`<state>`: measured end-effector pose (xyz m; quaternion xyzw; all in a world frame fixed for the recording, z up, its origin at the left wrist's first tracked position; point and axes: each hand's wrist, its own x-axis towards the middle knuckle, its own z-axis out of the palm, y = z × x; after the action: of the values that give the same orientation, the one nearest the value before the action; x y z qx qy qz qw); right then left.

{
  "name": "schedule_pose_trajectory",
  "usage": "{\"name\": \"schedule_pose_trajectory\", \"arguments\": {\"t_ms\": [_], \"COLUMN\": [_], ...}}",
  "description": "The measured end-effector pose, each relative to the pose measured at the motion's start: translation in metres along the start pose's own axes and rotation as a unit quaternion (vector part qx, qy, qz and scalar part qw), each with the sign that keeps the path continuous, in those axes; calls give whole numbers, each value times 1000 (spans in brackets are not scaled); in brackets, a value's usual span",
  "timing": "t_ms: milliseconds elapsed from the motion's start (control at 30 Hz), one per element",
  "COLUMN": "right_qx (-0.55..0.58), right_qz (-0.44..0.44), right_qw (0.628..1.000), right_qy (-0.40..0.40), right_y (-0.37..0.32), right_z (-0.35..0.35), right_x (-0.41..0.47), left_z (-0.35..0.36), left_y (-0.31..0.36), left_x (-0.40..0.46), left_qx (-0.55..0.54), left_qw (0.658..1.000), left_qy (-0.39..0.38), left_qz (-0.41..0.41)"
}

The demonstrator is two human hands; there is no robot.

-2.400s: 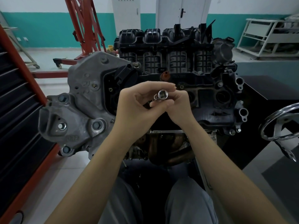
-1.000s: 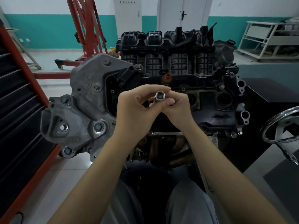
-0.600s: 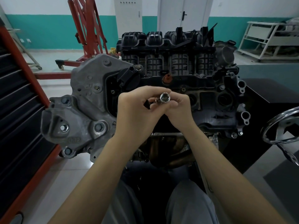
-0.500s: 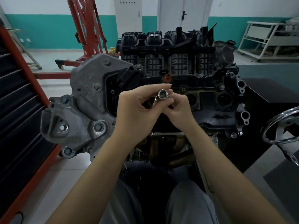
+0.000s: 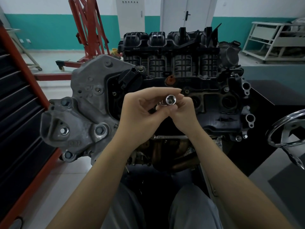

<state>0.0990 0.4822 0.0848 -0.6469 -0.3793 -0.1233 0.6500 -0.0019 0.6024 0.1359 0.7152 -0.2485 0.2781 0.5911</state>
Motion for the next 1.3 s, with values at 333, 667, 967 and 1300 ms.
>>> {"name": "schedule_pose_trajectory", "arguments": {"t_ms": [333, 667, 967, 1300], "right_qx": [-4, 0, -37, -66], "right_qz": [-16, -8, -33, -32], "right_qw": [1000, 1000, 997, 986], "right_qy": [-15, 13, -55, -148], "right_y": [0, 1, -7, -16], "right_z": [-2, 1, -5, -11], "right_x": [0, 0, 4, 15], "left_z": [1, 2, -6, -8], "left_y": [0, 1, -1, -5], "left_x": [0, 0, 1, 0], "left_qx": [33, 79, 23, 46], "left_qw": [998, 994, 1000, 998], "left_qy": [48, 72, 3, 22], "left_qz": [12, 26, 8, 34]}}
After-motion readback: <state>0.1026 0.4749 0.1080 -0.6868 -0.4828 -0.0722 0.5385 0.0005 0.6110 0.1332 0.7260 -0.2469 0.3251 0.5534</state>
